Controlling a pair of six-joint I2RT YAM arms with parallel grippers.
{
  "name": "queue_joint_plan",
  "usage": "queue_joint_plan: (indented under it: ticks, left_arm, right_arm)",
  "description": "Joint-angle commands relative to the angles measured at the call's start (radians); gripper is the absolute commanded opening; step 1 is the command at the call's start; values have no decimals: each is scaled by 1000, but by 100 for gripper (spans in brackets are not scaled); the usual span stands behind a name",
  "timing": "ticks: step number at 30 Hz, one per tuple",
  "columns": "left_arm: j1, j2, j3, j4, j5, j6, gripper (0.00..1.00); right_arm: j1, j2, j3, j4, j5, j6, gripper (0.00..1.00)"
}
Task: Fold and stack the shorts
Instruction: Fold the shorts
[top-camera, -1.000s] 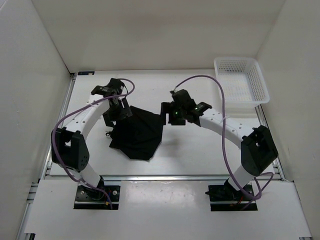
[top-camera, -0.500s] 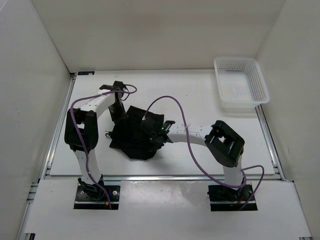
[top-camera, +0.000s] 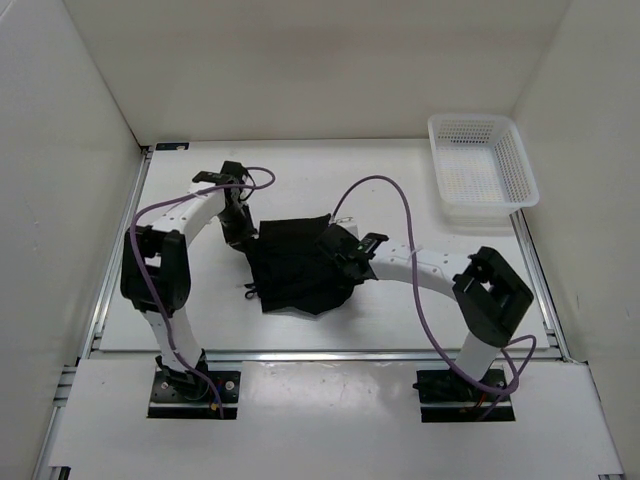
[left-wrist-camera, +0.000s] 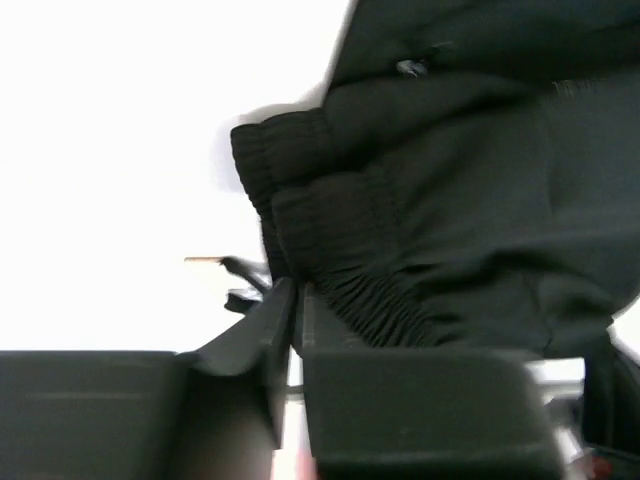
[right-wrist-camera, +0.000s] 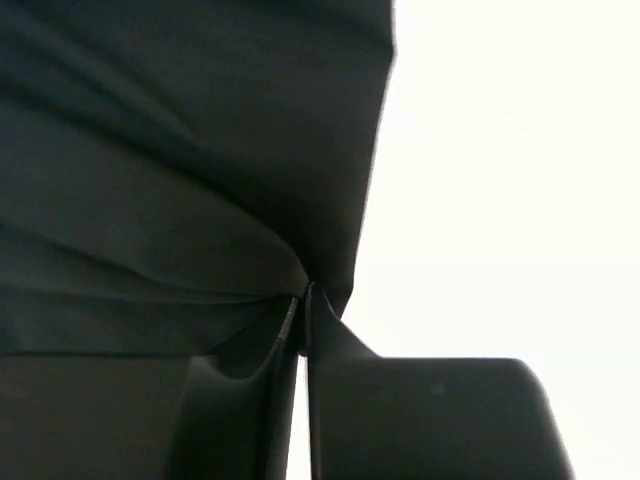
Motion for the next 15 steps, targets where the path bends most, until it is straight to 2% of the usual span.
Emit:
queue_joint_plan:
  ticks: [1, 2, 3, 4, 5, 7, 10, 13, 15]
  left_arm:
    - [-1, -108, -31, 21, 60, 11, 25]
    - [-1, -108, -31, 21, 60, 27, 46]
    - [-1, -84, -31, 21, 60, 27, 47]
    - [-1, -73, -9, 21, 60, 37, 47]
    - [-1, -64, 0, 32, 60, 37, 49]
    - [-1, -33, 43, 32, 46, 37, 49]
    - [-1, 22, 87, 32, 34, 37, 41]
    - [-1, 59, 140, 23, 23, 47, 34]
    - [-1, 73, 160, 23, 38, 47, 34]
  right_arm:
    - [-7, -73, -37, -68, 122, -33, 29]
    - [-7, -87, -37, -52, 122, -50, 42]
    - [-7, -103, -47, -43, 122, -61, 54]
    - [-7, -144, -47, -22, 99, -82, 74]
    - [-7, -164, -47, -21, 87, -82, 79]
    - [2, -219, -47, -9, 56, -93, 82]
    - [2, -280, -18, -9, -2, -93, 82]
    - [2, -290, 21, 34, -115, -82, 72]
    - [11, -259, 51, 54, -168, -73, 74]
